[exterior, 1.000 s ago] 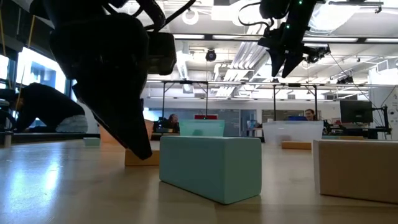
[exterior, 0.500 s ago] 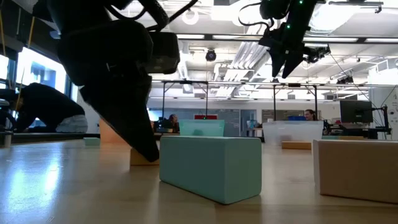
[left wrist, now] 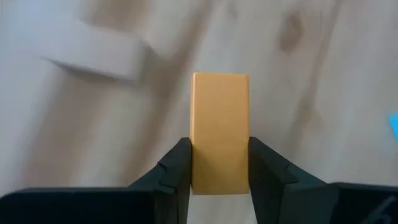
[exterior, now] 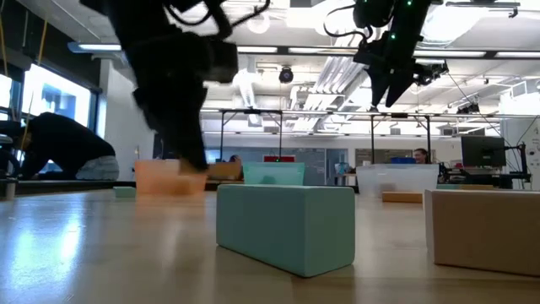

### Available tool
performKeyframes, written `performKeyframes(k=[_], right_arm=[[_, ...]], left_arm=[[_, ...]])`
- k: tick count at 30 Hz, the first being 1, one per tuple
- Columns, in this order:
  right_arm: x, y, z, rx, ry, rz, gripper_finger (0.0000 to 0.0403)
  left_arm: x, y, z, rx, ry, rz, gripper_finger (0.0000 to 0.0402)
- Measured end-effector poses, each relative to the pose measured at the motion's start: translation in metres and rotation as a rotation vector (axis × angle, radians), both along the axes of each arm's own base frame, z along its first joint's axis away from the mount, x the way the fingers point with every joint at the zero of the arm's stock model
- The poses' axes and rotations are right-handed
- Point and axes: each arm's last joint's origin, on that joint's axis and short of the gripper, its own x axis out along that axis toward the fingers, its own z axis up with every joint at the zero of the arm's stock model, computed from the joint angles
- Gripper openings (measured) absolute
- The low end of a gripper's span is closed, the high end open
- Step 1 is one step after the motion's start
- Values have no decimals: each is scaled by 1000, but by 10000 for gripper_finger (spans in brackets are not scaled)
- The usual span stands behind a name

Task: Sort & place blocks by color
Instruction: Put the orange block into the orange bin

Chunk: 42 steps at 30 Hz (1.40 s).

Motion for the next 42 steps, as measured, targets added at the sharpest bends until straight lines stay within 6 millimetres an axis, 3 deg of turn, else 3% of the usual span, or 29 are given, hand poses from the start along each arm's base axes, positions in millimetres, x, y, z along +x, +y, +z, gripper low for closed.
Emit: performKeyframes(k=[9, 17, 32, 42], right_arm=[[1, 4, -1, 8, 16, 14, 185], [5, 11, -1, 5, 20, 42, 185], [7, 17, -1, 32, -16, 0, 185], [12, 24, -1, 92, -83, -64, 185]], left_arm=[[-27, 62, 55, 137, -81, 137, 92], [-58, 119, 83, 211, -116, 346, 92], [-104, 208, 84, 259, -10, 591, 92], [-135, 249, 77, 188, 12, 732, 92]])
